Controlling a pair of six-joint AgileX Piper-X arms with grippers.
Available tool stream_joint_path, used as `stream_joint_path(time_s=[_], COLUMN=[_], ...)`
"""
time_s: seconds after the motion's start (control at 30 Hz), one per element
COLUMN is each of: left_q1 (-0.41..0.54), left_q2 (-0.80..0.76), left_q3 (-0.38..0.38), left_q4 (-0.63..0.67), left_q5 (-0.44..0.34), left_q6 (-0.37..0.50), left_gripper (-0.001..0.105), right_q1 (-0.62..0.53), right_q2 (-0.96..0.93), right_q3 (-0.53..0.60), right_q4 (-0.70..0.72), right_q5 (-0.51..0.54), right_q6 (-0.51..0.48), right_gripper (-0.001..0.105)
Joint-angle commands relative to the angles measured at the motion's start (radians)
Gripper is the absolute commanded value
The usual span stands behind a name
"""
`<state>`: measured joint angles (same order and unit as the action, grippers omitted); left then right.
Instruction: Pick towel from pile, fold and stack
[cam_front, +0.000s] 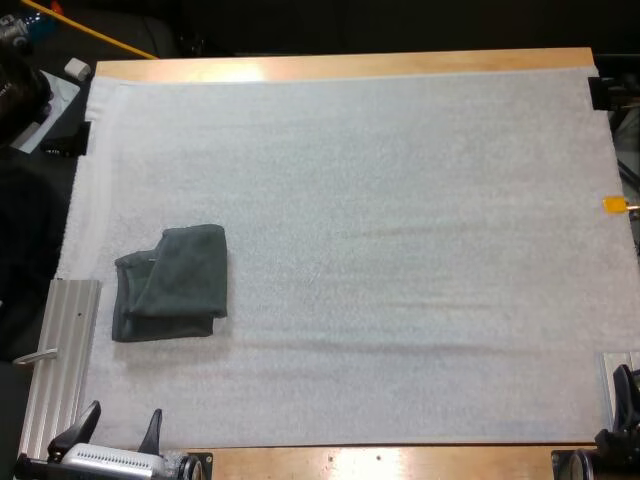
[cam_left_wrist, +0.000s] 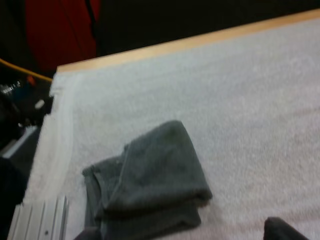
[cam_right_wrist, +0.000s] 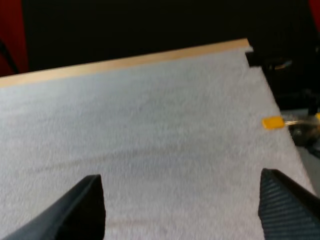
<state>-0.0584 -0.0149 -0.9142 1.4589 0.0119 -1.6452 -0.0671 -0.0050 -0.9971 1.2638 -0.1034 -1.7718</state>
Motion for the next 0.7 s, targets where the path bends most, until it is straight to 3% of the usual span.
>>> stream_joint_path(time_s=[0.0, 0.4, 0.67], left_q1=[-0.001, -0.002, 0.001], left_q2=[-0.101, -0.156, -0.152], left_q3=[0.002, 0.003, 0.008], left_q4=[0.054, 0.080, -0.131], left_q5=[0.002, 0.008, 0.009], left_q6=[0.004, 0.011, 0.022], left_gripper=[0.061, 0.062, 0.061], right_q1=[-0.001, -0.002, -0.002], right_q2=[-0.065, -0.045, -0.044], right_q3=[0.016, 0.039, 0.074], right_q4=[0.021, 0.023, -0.181], right_q5=[-0.011, -0.007, -0.011], right_q6=[0.006, 0.006, 0.002], right_gripper=[0.063, 0.063, 0.063])
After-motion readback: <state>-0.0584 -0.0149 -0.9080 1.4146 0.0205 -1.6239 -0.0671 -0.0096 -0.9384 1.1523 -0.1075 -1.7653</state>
